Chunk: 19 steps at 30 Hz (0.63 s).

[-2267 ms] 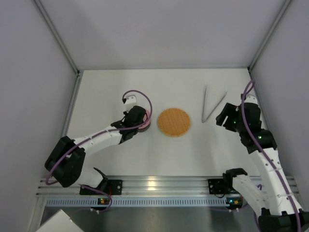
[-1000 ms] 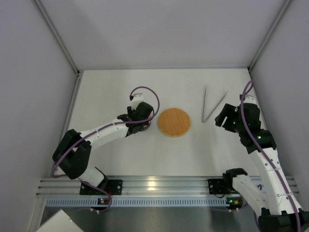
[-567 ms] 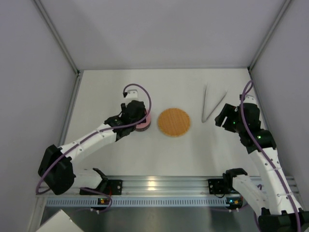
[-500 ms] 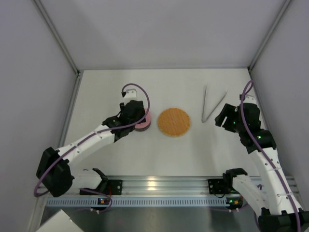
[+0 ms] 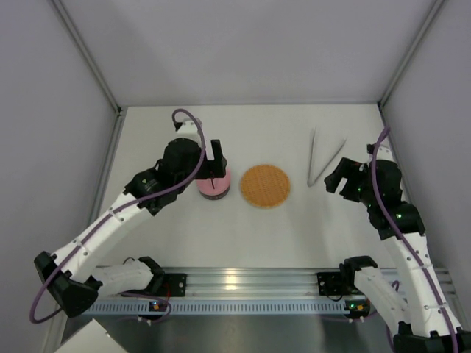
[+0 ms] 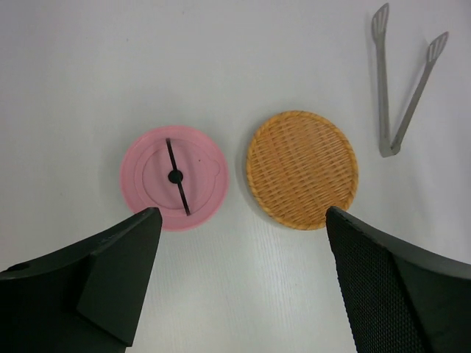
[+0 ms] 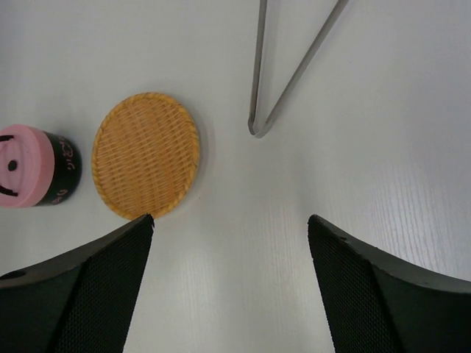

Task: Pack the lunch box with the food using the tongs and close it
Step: Reset both arms

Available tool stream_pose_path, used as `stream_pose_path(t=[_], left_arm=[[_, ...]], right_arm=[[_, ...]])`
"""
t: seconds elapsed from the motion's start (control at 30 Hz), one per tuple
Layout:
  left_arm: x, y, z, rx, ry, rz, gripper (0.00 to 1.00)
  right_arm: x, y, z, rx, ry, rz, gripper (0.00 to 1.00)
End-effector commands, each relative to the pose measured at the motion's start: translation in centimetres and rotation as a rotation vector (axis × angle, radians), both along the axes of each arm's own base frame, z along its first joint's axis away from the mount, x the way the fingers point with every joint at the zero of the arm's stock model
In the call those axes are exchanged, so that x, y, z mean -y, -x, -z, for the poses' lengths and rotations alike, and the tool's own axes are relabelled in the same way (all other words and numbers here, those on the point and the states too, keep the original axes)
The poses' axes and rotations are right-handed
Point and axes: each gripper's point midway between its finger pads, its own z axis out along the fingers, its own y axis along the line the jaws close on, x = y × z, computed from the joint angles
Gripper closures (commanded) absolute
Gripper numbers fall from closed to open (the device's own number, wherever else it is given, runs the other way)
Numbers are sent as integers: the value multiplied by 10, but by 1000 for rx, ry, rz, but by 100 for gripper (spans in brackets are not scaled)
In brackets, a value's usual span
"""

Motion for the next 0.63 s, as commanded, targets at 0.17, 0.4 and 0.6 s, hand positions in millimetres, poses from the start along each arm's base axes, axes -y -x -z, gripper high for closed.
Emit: stream_pose_path(t=[0.17,0.4,0.6], left_arm=[[-26,9,-67,103,-116,32,1],[-50,4,-67,173,-249,-12,1],[-50,6,-59,194,-245,3,1]], right_arm=[[-12,-11,-31,139,-52,-59,0],[-15,-12,-46,184,-67,-74,1],[-19,-15,-45,189,-91,-80,0]])
